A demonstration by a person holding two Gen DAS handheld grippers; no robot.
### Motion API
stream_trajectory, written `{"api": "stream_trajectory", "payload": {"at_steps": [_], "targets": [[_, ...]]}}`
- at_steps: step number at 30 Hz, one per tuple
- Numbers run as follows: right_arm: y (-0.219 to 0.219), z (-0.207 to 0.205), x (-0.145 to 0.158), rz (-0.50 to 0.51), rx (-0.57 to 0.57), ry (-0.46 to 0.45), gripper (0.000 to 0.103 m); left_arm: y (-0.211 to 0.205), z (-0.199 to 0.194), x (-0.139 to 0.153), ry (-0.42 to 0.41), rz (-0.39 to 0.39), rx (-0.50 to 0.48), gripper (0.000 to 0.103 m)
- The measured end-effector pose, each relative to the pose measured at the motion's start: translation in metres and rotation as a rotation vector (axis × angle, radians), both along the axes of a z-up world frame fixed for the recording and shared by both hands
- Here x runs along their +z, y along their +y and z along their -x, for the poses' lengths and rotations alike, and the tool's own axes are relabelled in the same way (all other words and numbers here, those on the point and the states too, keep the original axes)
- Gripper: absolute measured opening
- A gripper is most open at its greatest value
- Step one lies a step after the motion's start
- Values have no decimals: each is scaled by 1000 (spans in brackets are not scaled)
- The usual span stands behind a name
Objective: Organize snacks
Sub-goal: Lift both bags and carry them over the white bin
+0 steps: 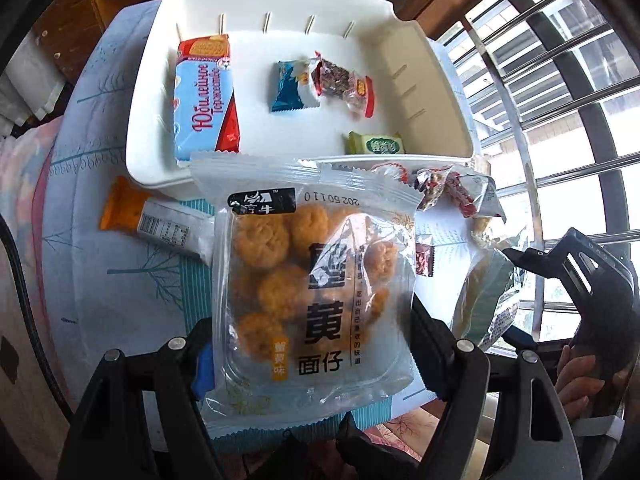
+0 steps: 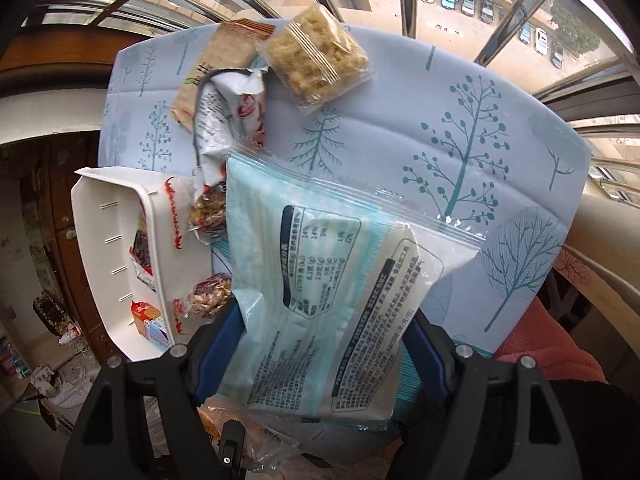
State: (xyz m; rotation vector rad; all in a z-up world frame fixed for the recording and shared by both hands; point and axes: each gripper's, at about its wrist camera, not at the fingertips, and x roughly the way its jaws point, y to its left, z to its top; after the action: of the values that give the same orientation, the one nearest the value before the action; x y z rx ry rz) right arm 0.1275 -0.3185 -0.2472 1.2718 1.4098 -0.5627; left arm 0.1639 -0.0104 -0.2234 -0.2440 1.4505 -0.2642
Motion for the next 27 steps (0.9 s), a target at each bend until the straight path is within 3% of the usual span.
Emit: {"api": "stream_trajectory", "payload": {"at_steps": [8, 14, 27], "targets": [[4, -10, 59, 187, 37, -237, 77, 4, -17, 48, -157, 31, 15, 77], [16, -46, 69, 265, 109, -356, 77, 9, -29, 63, -245, 56, 66, 77], [56, -106, 62, 350, 343, -549, 77, 26, -65, 39, -342, 77, 195, 78]]}}
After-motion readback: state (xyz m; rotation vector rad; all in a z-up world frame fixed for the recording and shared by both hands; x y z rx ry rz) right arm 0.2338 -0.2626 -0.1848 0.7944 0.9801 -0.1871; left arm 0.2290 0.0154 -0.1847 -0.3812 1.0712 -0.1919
